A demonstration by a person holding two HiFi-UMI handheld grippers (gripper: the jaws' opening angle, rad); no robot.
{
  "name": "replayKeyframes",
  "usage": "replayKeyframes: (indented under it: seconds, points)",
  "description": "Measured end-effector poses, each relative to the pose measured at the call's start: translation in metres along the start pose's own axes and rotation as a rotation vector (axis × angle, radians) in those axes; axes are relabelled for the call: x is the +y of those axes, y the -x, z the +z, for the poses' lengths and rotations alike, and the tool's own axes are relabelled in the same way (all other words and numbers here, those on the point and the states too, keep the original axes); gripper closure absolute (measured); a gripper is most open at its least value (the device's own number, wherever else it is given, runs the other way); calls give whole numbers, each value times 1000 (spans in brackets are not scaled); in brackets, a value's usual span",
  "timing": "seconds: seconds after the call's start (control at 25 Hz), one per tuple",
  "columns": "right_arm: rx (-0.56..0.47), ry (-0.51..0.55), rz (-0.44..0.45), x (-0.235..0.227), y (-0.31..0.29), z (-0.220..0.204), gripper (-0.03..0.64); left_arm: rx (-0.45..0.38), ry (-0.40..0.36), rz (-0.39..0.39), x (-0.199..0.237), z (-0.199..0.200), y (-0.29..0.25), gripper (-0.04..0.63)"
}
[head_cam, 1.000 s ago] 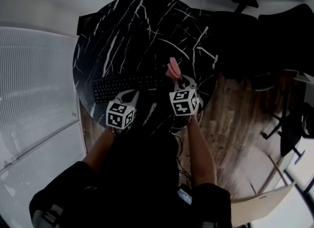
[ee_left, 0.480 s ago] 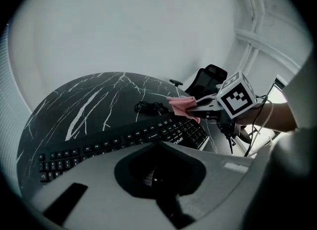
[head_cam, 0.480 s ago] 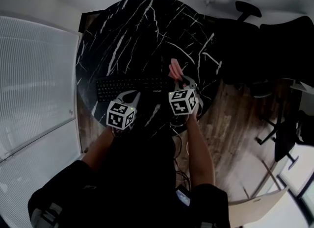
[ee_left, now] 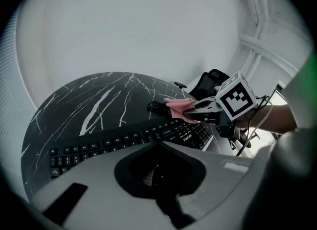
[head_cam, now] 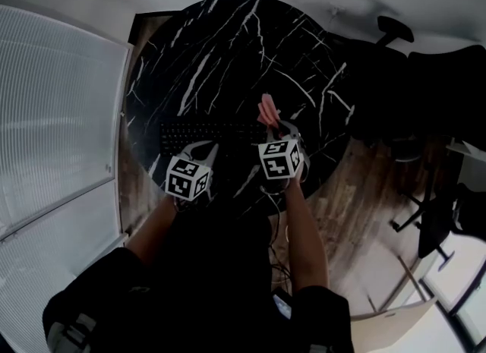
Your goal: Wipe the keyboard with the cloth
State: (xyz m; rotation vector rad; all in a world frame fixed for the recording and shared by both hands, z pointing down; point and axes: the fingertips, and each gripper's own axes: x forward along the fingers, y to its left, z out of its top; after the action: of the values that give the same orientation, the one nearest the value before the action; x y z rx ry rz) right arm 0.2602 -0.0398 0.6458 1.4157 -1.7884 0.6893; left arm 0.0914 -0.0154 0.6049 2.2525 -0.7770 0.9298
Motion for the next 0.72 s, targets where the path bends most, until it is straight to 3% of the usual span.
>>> replayKeyframes:
  seconds: [0.72]
  points:
    - [3,26,33,71,-19,32,611,-10,40,12,54,-21,30,597]
